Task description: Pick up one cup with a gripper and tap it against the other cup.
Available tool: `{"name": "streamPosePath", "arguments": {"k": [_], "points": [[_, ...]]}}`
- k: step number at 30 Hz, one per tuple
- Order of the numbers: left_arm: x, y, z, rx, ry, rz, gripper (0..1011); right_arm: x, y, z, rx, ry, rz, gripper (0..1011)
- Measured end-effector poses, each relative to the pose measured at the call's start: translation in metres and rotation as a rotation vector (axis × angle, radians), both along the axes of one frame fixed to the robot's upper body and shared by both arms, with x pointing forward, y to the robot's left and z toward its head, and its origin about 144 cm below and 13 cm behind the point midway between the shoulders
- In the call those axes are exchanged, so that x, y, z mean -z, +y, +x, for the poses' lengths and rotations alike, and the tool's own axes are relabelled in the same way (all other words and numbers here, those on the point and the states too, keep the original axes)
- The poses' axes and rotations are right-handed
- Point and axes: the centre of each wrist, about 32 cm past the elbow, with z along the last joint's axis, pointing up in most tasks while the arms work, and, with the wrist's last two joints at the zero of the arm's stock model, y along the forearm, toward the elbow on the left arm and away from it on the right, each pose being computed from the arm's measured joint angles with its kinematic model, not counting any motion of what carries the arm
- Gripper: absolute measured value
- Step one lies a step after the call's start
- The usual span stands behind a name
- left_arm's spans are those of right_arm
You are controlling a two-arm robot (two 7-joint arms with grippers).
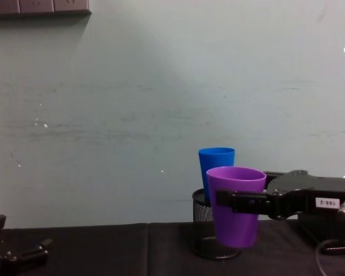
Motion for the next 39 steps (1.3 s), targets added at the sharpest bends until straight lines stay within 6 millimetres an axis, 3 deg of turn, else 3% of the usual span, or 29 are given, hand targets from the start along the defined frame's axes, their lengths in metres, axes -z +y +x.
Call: {"name": "streamPosePath", "arguments": {"k": [12,24,39], "points": [[0.000,0.000,0.000,0.000,0.000,0.000,1000,0.011,0.009,0.023,0.070,0.009,0.025,718],[0.000,0.000,0.000,0.000,0.000,0.000,1000,0.018,0.021,0.060,0.143,0.006,0.049,718],[0.000,0.000,0.000,0.000,0.000,0.000,1000,0.018,0.026,0.083,0.176,0.004,0.054,718]]}}
